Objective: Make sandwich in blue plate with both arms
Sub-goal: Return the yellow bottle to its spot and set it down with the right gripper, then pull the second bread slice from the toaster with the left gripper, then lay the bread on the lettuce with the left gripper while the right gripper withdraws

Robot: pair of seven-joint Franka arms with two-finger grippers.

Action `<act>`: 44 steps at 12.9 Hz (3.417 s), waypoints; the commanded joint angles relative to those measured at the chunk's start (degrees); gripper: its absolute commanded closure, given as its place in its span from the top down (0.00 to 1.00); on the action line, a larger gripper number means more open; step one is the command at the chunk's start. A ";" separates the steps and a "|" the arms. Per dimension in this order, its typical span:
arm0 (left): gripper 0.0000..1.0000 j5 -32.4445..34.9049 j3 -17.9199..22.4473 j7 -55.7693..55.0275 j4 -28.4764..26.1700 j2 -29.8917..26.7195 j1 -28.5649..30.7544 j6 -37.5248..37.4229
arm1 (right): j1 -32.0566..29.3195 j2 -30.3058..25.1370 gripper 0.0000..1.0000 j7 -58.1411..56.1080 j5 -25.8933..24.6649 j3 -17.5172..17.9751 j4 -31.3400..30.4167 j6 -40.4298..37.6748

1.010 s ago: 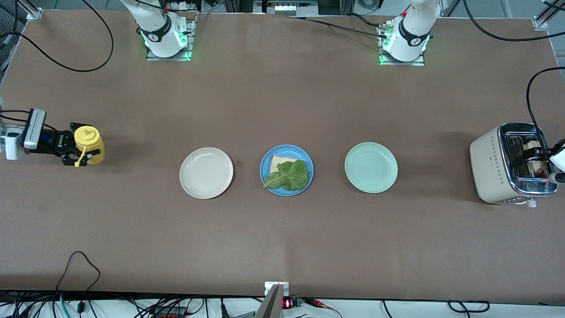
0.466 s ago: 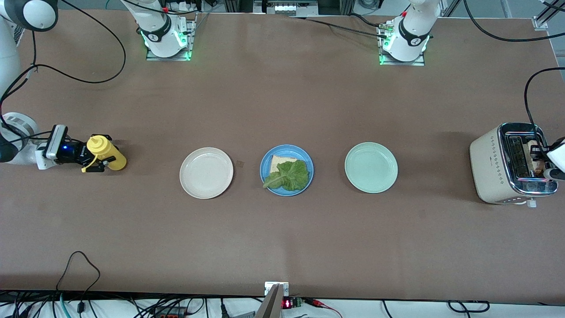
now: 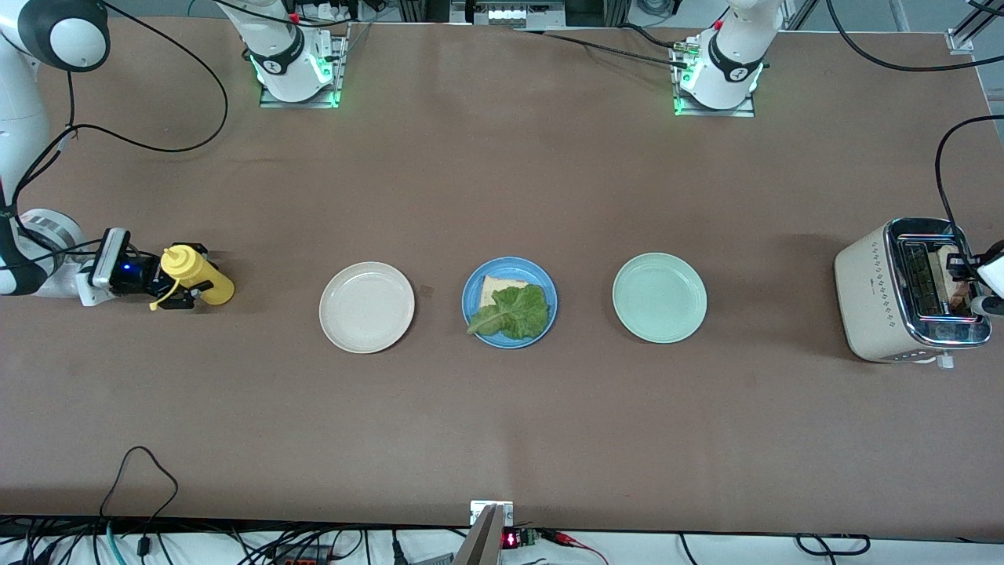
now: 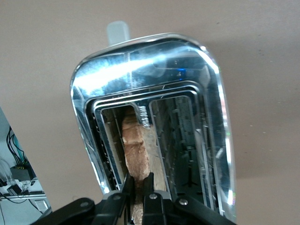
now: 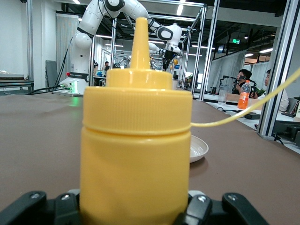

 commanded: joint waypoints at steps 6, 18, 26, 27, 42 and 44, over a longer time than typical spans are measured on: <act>0.01 3.79 -10.45 -11.65 14.85 -2.39 -7.57 -27.62 | -3.55 1.44 1.00 0.82 -2.23 -0.43 9.67 -0.64; 0.01 -24.13 -17.49 -32.50 19.89 3.05 -17.43 -30.06 | 0.65 -20.69 1.00 33.99 -24.19 -0.17 22.78 0.67; 0.01 -45.41 -17.57 -32.86 17.26 16.05 -27.10 0.94 | 20.51 -42.75 1.00 78.63 -44.32 0.71 11.38 7.00; 0.01 -47.52 -17.57 -32.51 16.90 18.24 -28.76 5.25 | 22.79 -44.78 1.00 83.91 -46.08 0.71 9.09 7.35; 1.00 -65.56 -17.14 -0.61 11.89 29.51 -31.42 17.69 | 36.17 -47.79 1.00 152.30 -55.85 0.01 -1.74 13.33; 1.00 -64.68 -16.87 -0.08 11.72 28.47 -29.85 16.73 | 36.17 -47.52 1.00 157.95 -56.03 -1.21 -1.57 13.85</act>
